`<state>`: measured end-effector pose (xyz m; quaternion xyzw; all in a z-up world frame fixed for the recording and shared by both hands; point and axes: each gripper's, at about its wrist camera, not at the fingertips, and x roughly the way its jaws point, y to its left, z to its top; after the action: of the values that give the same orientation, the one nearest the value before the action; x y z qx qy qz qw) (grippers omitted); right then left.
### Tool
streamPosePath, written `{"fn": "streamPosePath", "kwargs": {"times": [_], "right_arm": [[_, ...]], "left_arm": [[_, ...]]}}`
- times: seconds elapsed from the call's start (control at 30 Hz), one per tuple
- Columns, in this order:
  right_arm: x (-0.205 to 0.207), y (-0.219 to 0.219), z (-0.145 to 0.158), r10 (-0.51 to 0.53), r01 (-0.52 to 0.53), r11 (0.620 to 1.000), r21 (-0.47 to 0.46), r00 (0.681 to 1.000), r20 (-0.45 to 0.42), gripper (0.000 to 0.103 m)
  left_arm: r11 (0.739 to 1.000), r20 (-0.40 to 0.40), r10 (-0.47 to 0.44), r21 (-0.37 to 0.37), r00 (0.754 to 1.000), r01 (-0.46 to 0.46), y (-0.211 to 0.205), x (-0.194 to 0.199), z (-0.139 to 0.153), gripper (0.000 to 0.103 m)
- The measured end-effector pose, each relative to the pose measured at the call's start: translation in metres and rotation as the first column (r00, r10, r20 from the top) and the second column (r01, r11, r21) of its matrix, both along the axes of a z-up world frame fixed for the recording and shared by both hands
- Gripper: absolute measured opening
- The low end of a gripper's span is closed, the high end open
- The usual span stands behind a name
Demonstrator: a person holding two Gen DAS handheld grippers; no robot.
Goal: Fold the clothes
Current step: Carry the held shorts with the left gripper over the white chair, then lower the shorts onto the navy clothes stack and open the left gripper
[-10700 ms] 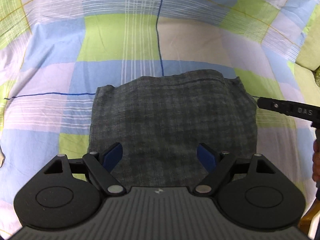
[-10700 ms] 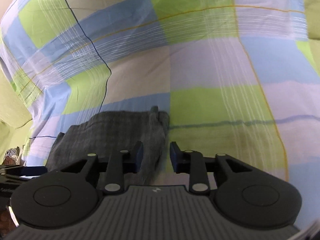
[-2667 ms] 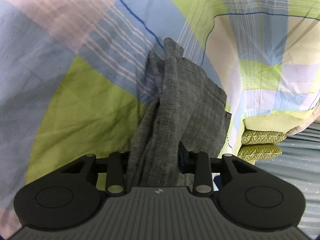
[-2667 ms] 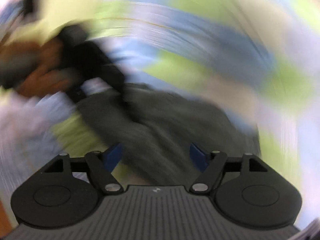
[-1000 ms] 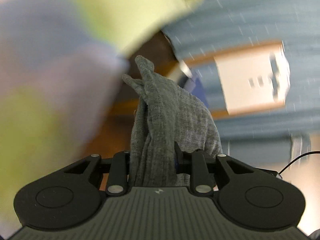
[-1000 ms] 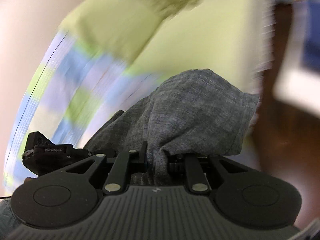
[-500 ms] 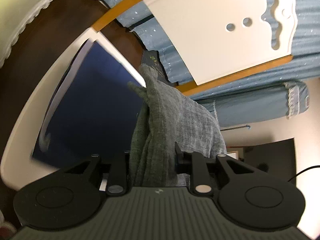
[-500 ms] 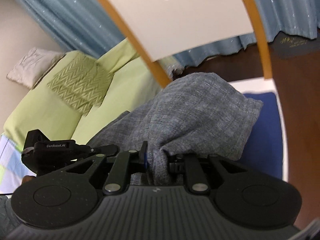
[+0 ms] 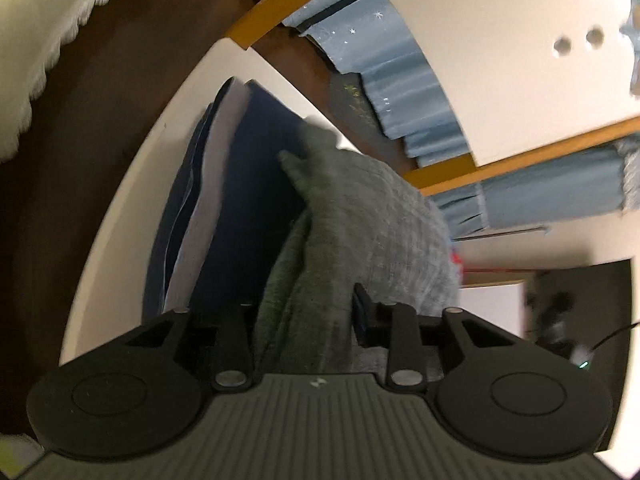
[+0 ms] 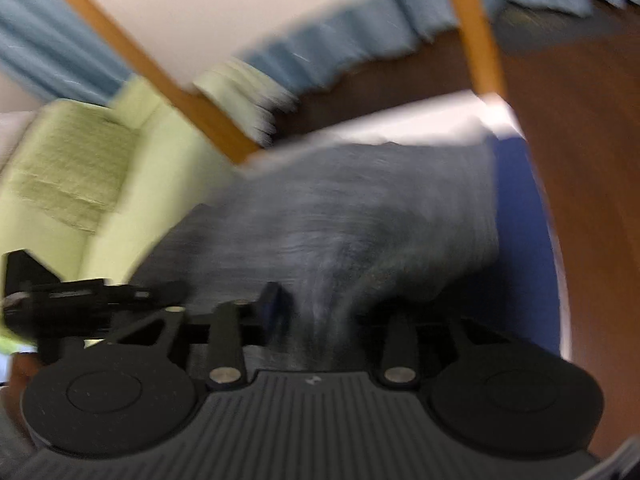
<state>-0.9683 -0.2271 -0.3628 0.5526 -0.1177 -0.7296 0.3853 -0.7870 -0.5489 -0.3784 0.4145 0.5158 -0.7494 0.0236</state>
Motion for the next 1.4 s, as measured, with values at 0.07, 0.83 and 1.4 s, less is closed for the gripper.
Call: {"fn": "streamPosePath", "kwargs": {"times": [0.07, 0.83, 1.4], "right_arm": [[0.004, 0.02, -0.002, -0.072, 0.073, 0.997, -0.03, 0.997, 0.033, 0.051], [-0.051, 0.005, -0.002, -0.164, 0.223, 0.963, 0.155, 0.932, -0.323, 0.05], [-0.013, -0.022, -0.01, -0.047, 0.151, 0.968, 0.199, 0.892, -0.45, 0.006]], "left_arm": [[1.0, 0.007, -0.018, -0.016, 1.0, 0.019, 0.0, 0.004, 0.005, 0.046], [0.951, 0.021, 0.057, -0.305, 0.998, -0.048, 0.008, 0.032, 0.047, 0.048], [0.875, 0.037, -0.109, -0.47, 0.993, 0.114, 0.024, -0.055, 0.028, 0.047]]}}
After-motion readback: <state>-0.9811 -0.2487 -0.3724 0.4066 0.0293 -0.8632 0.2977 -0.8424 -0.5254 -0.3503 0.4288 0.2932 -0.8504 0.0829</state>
